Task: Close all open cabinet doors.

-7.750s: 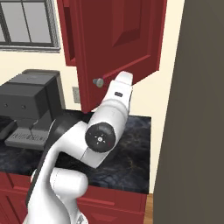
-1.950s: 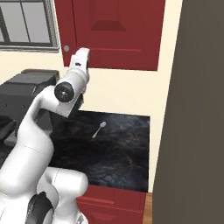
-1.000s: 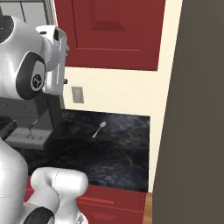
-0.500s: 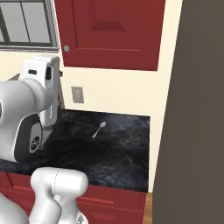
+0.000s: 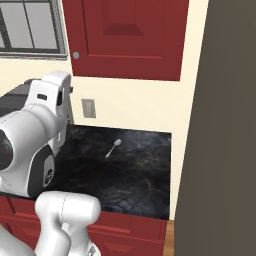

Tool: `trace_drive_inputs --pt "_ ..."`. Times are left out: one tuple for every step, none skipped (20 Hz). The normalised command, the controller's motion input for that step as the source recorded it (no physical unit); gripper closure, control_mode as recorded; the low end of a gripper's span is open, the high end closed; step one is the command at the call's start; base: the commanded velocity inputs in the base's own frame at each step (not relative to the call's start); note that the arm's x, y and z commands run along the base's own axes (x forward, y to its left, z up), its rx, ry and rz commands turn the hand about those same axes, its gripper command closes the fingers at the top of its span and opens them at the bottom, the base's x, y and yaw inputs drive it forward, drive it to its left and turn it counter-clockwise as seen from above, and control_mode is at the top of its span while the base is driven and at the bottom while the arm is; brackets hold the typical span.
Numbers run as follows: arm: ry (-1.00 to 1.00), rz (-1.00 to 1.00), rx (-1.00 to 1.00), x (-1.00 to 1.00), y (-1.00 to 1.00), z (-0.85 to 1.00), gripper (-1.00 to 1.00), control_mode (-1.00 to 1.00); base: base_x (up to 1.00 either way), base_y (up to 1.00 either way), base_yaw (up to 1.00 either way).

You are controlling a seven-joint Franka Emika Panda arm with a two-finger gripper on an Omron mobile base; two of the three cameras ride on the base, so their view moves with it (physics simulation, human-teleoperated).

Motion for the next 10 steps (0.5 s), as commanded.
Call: trace_drive_inputs --pt "0.00 0.03 0.02 0.00 0.00 0.00 -1.00 -1.00 0.00 0.00 0.00" --pt "0.00 0.03 0.00 0.00 0.00 0.00 -1.00 -1.00 0.00 0.00 0.00" --pt "0.00 0.01 0.00 0.00 0.00 0.00 -1.00 -1.00 0.00 0.00 0.00" --pt "0.00 0.00 0.00 0.01 0.00 0.00 -1.00 -1.00 0.00 0.00 0.00" --pt "0.00 0.00 0.00 0.00 0.00 0.00 -1.00 1.00 0.09 0.00 0.00" --pt "0.00 0.00 0.00 0.00 0.00 0.00 -1.00 1.00 0.08 0.00 0.00" --pt "0.00 0.00 0.00 0.00 0.00 0.00 -1.00 1.00 0.01 0.00 0.00" --pt "0.00 0.00 0.00 0.00 0.00 0.00 -1.00 1.00 0.00 0.00 0.00" --pt "0.00 0.00 0.00 0.00 0.00 0.00 -1.00 1.00 -0.09 0.00 0.00" --pt "0.00 0.00 0.00 0.00 0.00 0.00 -1.00 1.00 -0.30 0.00 0.00"
